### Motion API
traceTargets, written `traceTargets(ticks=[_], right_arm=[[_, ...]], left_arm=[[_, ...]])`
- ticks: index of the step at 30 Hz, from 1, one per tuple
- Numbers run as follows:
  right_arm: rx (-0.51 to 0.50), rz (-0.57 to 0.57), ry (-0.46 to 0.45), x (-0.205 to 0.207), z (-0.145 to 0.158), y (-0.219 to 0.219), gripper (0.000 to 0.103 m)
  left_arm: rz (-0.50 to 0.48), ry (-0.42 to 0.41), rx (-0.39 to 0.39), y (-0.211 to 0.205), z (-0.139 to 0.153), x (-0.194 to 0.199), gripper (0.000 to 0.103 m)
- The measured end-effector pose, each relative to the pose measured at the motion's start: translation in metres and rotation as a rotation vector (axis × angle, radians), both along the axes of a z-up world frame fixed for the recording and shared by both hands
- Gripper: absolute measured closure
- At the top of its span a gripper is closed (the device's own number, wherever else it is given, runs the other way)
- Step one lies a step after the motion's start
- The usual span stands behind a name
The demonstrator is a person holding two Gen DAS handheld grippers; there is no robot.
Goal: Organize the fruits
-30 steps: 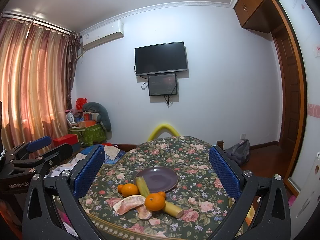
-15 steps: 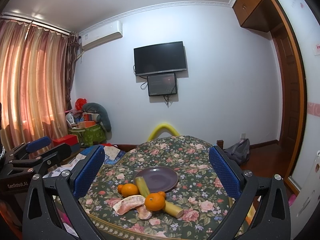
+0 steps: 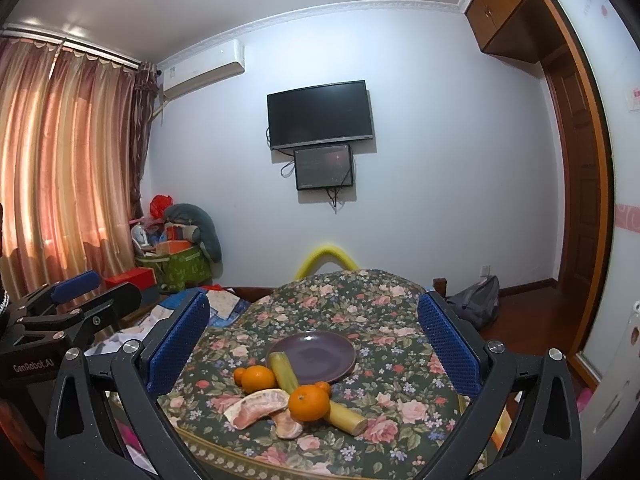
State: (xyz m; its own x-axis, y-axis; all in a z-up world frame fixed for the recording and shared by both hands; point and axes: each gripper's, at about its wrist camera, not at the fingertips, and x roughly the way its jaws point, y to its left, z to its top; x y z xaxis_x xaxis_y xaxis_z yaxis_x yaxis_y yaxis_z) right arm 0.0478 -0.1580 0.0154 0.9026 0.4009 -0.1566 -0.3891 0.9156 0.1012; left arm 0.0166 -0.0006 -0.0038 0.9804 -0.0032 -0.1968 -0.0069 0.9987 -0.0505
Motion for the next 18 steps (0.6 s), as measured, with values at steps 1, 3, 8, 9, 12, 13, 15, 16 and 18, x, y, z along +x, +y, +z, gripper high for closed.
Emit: traceTargets(ticks=[1, 3, 8, 9, 12, 13, 15, 16, 18], right_arm=[[-0.003, 0.0, 0.001, 0.001, 0.0, 0.001, 0.0], [-0.01, -0.002, 0.004, 0.004, -0.001, 0.002, 0.0], [-0.03, -0.004, 0.033, 0.019, -0.009, 0.008, 0.0], [-0.038, -0.005, 0.043, 0.025, -0.011, 0.009, 0.0], [-0.057, -0.001, 0.07, 0.038, -0.017, 0.013, 0.0], [-0.065, 0.002, 0.083, 0.044, -0.02, 0.014, 0.0], [-0.077, 0.008, 0.105, 0.056, -0.025, 0.016, 0.0], [-0.084, 0.01, 0.119, 0.063, -0.029, 0.017, 0.0], [-0.089, 0.015, 0.144, 0.074, -0.035, 0.019, 0.0]], left_arm=[[0.0, 0.003, 0.001, 0.001, -0.001, 0.002, 0.0], [0.002, 0.012, 0.005, 0.003, -0.004, 0.006, 0.0], [0.016, 0.049, 0.021, 0.008, -0.013, 0.026, 0.0], [0.015, 0.059, 0.025, 0.009, -0.015, 0.031, 0.0], [0.023, 0.09, 0.039, 0.014, -0.023, 0.048, 0.0], [0.027, 0.097, 0.04, 0.016, -0.025, 0.053, 0.0], [0.031, 0.114, 0.039, 0.019, -0.03, 0.063, 0.0], [0.032, 0.125, 0.035, 0.022, -0.034, 0.07, 0.0], [0.033, 0.146, 0.032, 0.026, -0.04, 0.081, 0.0]])
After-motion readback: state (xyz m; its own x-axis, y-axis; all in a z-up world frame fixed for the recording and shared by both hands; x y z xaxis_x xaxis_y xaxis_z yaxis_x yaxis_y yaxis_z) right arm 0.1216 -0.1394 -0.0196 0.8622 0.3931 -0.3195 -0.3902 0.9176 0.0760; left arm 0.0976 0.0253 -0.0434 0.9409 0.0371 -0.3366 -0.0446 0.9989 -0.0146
